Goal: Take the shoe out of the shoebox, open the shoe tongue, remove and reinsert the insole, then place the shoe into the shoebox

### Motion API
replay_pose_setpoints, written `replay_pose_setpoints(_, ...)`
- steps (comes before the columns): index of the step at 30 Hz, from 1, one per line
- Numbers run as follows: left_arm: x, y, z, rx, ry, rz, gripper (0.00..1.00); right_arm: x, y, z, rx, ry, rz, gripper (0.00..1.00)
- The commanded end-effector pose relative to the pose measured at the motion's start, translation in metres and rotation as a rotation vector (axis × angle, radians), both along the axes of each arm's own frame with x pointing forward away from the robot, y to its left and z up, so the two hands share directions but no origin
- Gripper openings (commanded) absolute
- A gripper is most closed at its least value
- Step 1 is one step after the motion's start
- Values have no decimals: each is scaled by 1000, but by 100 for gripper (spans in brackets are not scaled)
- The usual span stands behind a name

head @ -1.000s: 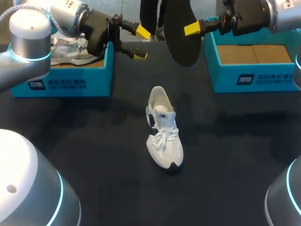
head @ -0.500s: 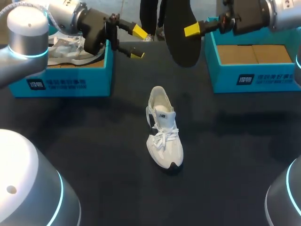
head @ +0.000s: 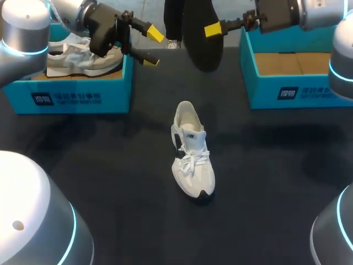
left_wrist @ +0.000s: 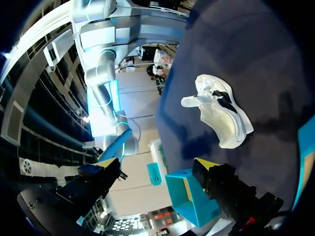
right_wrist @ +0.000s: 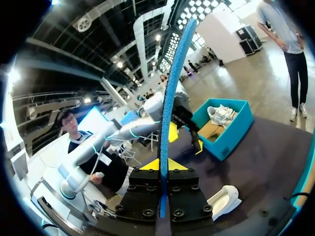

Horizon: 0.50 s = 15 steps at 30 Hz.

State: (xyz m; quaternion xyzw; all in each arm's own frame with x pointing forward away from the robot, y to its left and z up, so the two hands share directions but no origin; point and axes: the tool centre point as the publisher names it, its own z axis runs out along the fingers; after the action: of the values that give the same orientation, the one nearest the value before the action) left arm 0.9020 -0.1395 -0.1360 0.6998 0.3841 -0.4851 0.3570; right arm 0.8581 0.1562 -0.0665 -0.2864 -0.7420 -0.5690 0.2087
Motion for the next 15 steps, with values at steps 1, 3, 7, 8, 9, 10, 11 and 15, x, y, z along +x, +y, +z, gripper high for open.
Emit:
replay_pose_setpoints(1,-3,-2,-7,4,2,11,100,11,5,-10,8,-4,17,0)
replay_pose_setpoints(3,-4,-1,-13,21,4,18,100,13,4,-16,5,-3,23,0)
replay_pose_setpoints(7,-6,2,-20,36,2,22,100,17,4,-26,15,-4,34,0)
replay_pose_setpoints(8,-6,2,-23,41,1,24,100,18,4,-29,15,-5,35,0)
replay_pose_setpoints(9,-6,3,-25,55,-4,21,100,19,5,-32,16,-4,39,0)
replay_pose_setpoints(10,-7,4,-27,61,-6,23,100,19,5,-34,17,-5,41,0)
replay_pose_setpoints(11,-7,4,-30,66,-2,23,100,20,5,-37,17,-7,43,0)
replay_pose_setpoints(15,-9,8,-37,75,4,26,100,21,9,-44,22,-23,52,0)
